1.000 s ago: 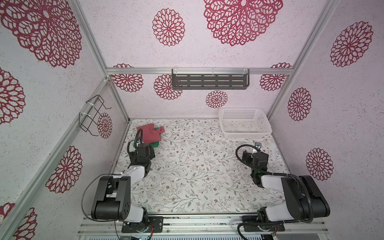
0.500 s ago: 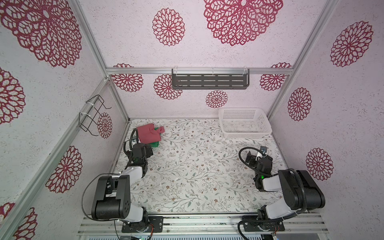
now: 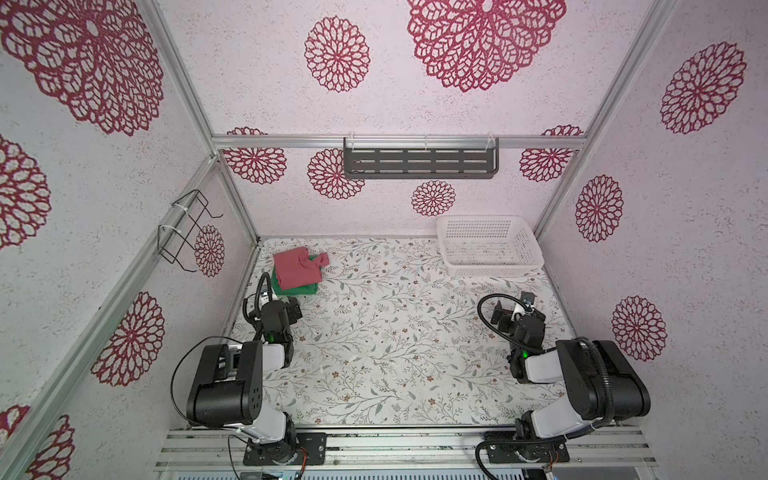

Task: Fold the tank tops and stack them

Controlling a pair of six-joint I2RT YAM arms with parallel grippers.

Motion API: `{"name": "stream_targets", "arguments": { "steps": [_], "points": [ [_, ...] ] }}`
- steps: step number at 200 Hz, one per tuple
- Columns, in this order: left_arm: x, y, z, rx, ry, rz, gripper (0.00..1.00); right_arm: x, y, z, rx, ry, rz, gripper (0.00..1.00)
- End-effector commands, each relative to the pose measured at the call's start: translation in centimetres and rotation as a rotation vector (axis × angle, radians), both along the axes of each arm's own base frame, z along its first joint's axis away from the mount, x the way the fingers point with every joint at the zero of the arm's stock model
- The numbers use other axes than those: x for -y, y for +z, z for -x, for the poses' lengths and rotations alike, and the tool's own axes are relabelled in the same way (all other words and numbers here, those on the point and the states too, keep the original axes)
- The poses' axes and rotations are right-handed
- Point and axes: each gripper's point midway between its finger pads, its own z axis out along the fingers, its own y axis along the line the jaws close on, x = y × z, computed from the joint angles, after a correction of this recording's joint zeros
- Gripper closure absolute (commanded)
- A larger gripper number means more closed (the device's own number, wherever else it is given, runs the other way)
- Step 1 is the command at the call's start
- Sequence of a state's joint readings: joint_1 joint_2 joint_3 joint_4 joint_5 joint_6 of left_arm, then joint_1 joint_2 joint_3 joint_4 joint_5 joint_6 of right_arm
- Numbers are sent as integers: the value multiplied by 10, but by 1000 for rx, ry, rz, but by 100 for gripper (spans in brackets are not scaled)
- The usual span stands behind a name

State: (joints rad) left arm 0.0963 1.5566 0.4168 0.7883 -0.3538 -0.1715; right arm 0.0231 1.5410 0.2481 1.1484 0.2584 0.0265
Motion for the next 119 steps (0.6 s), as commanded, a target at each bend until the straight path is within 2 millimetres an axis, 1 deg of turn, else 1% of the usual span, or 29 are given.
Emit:
{"name": "stream_targets", "arguments": {
  "steps": [1, 24, 65, 119],
  "points": [
    [-3, 22, -6, 84, 11, -12, 3, -2, 16, -4, 63, 2, -10, 1],
    [-3, 24, -7, 106, 11, -20, 3, -2, 16, -4, 61, 2, -10, 1],
    [-3, 23, -7, 98, 11, -18, 3, -2, 15, -7, 52, 0, -3, 1],
    [-3, 24, -7, 100, 13, -19, 3, -2, 16, -5, 58, -2, -2, 1]
  ]
}}
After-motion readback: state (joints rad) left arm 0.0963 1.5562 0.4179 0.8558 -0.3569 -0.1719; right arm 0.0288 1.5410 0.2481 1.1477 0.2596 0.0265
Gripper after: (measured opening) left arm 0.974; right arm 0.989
